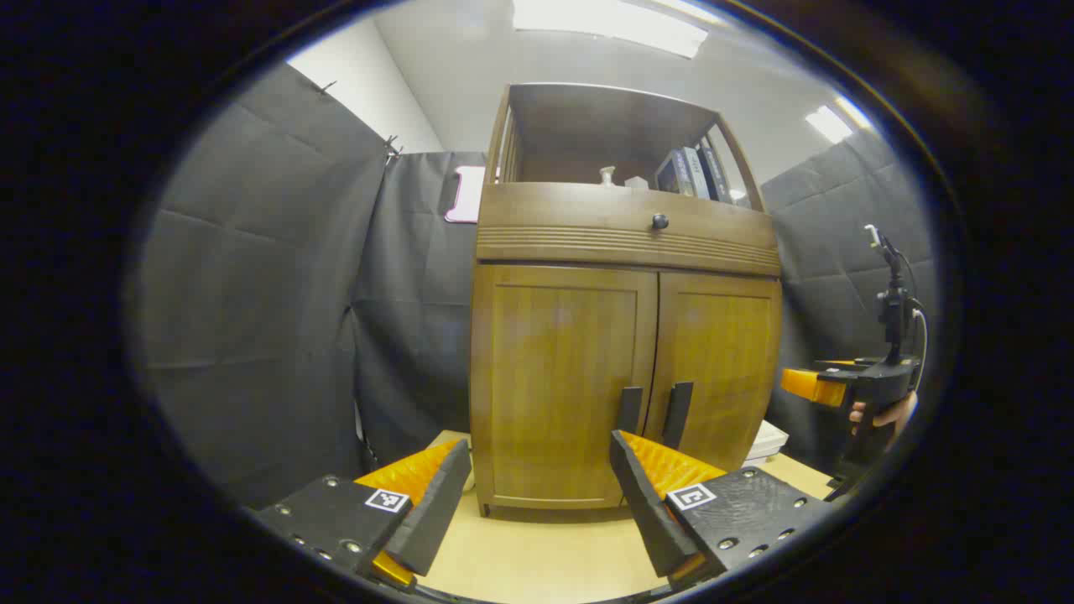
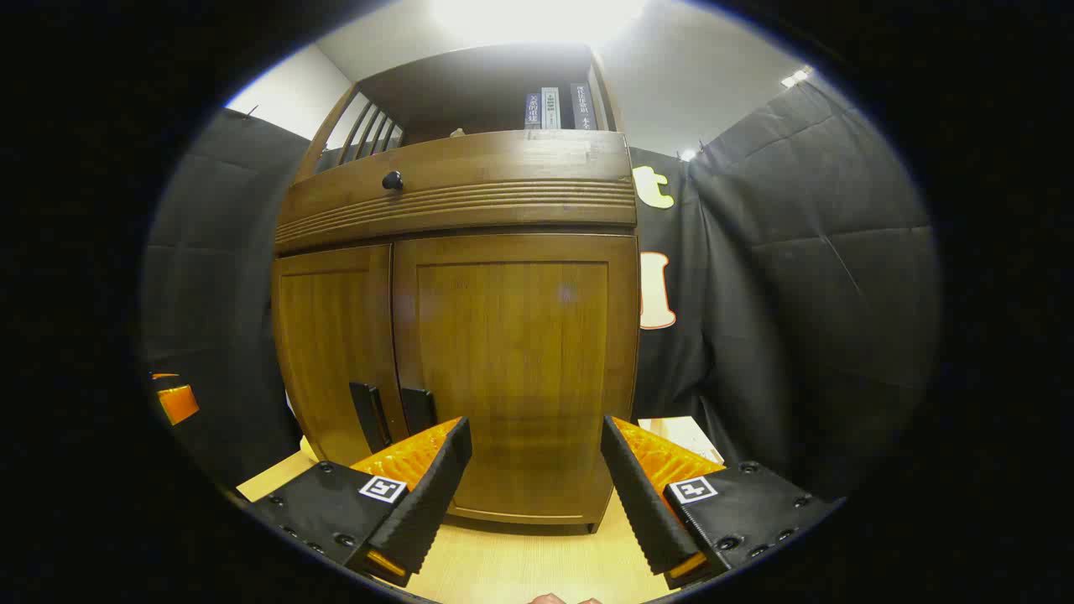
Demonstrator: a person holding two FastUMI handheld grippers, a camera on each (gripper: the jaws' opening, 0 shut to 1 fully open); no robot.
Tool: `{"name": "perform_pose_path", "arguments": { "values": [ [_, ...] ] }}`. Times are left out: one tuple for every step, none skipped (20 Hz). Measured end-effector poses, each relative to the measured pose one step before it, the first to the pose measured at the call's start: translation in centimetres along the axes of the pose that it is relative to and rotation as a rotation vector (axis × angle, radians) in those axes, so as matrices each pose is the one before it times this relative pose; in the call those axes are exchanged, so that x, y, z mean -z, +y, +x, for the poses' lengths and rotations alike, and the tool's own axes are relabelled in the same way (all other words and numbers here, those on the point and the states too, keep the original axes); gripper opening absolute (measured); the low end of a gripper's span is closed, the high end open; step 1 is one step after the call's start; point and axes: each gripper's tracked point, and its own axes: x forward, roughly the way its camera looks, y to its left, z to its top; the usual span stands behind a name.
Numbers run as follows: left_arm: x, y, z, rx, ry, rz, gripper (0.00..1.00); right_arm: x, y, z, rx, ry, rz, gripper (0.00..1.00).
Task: Open the right door of the double-door shoe cabinet with the right hand, and open the left door with the left hand.
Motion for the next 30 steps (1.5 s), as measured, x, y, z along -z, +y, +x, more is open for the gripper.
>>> {"name": "perform_pose_path", "arguments": {
  "values": [
    [0.136,-0.179,-0.276,0.00029,-0.00121,0.01211,0.95,0.041,0.124,-0.070,-0.00147,0.00415,0.00156,0.98],
    [-0.182,0.012,-0.019,-0.00478,-0.00155,0.01031,0.96,0.073,0.126,-0.072,-0.00308,0.00293,-0.00026,0.97],
    [0.045,-0.156,-0.101,-0.00181,-0.00199,0.00167,0.96,-0.002,0.139,-0.062,-0.00216,0.00365,-0.00216,0.97],
    [0.032,-0.105,0.028,0.00173,0.00063,-0.00660,0.96,-0.019,0.127,-0.081,-0.00493,0.00050,-0.00221,0.97],
    [0.149,0.133,-0.019,-0.00486,-0.00029,-0.00956,0.96,-0.055,0.103,-0.152,-0.00506,-0.00071,-0.00007,0.98],
    [-0.029,0.103,-0.009,-0.00966,-0.00150,-0.00688,0.96,-0.060,0.104,-0.197,-0.00496,-0.00084,0.00105,0.97],
    [0.041,0.052,-0.090,-0.01184,-0.00343,-0.00398,0.96,0.097,-0.050,-0.123,-0.00287,0.00145,0.00148,0.97],
    [-0.008,0.053,-0.021,-0.00973,-0.00173,-0.00140,0.96,0.017,-0.012,-0.050,-0.00379,0.00274,-0.00090,0.97],
    [0.057,0.102,-0.031,-0.01020,0.00029,0.00242,0.96,0.147,-0.006,0.036,-0.00259,0.00516,-0.00343,0.98],
    [0.079,0.117,-0.001,-0.01136,0.00303,0.00700,0.96,0.115,0.082,0.066,-0.00258,0.00570,-0.00493,0.98],
    [0.130,0.036,-0.099,-0.01081,0.00341,0.00704,0.96,0.148,0.063,-0.089,-0.00361,0.00659,-0.00383,0.98],
    [0.052,0.022,-0.064,-0.00680,0.00448,0.00364,0.96,0.066,0.089,-0.007,-0.00622,0.00420,-0.00193,0.97],
    [0.036,0.106,-0.188,-0.00732,0.00311,0.00036,0.96,0.010,0.004,0.008,-0.00455,0.00184,-0.00067,0.98],
    [-0.045,0.051,-0.099,-0.00675,0.00148,-0.00317,0.96,0.021,0.022,-0.028,-0.00370,-0.00025,0.00049,0.98],
    [0.036,0.076,-0.176,-0.00461,0.00088,-0.00593,0.96,-0.068,0.074,-0.001,-0.00425,0.00061,0.00184,0.98],
    [-0.072,0.029,-0.061,-0.00143,-0.00154,-0.00525,0.96,0.019,0.124,-0.137,-0.00632,0.00118,0.00317,0.98],
    [0.090,0.080,-0.045,-0.00431,-0.00178,-0.00238,0.96,-0.044,0.102,-0.046,-0.00612,0.00158,0.00316,0.98],
    [-0.049,0.077,-0.021,-0.00472,0.00027,-0.00123,0.96,-0.008,0.144,-0.044,-0.00720,0.00221,0.00303,0.98],
    [-0.001,0.020,-0.085,-0.00389,-0.00054,-0.00055,0.96,-0.021,0.139,-0.087,-0.00715,0.00037,0.00197,0.98],
    [-0.057,0.065,-0.013,-0.00334,-0.00024,-0.00096,0.96,0.018,0.113,0.023,-0.00691,0.00063,0.00124,0.98],
    [0.032,0.042,-0.091,-0.00309,0.00119,-0.00070,0.96,-0.076,0.134,0.008,-0.00810,-0.00075,0.00143,0.98],
    [-0.013,0.028,-0.047,-0.00412,0.00239,-0.00015,0.96,-0.030,0.142,0.040,-0.00967,-0.00270,0.00057,0.97],
    [0.089,0.011,-0.087,-0.00411,0.00288,0.00021,0.96,-0.091,0.137,0.062,-0.00857,-0.00116,0.00051,0.97],
    [0.012,0.044,-0.055,-0.00459,0.00270,0.00054,0.96,-0.055,0.125,-0.008,-0.00992,-0.00184,0.00045,0.98],
    [-0.040,0.037,0.007,-0.00461,0.00069,-0.00003,0.96,-0.089,0.127,0.029,-0.00887,-0.00137,0.00160,0.98],
    [0.033,0.066,-0.033,-0.00564,0.00239,-0.00099,0.96,0.006,0.120,0.042,-0.00918,-0.00008,0.00172,0.98],
    [0.023,0.064,-0.038,-0.00779,0.00464,-0.00372,0.96,-0.044,0.138,0.071,-0.00836,0.00005,0.00171,0.98],
    [0.100,-0.001,-0.035,-0.00530,0.00589,-0.00741,0.96,0.040,0.103,0.102,-0.00617,0.00200,0.00120,0.97],
    [0.141,-0.065,-0.103,-0.00195,0.00632,-0.00888,0.96,0.217,0.104,0.135,-0.00835,-0.00051,0.00083,0.98],
    [0.011,0.026,0.014,-0.00159,0.00593,-0.00622,0.96,-0.017,0.147,0.142,-0.00773,-0.00539,0.00086,0.98]
  ]
}}
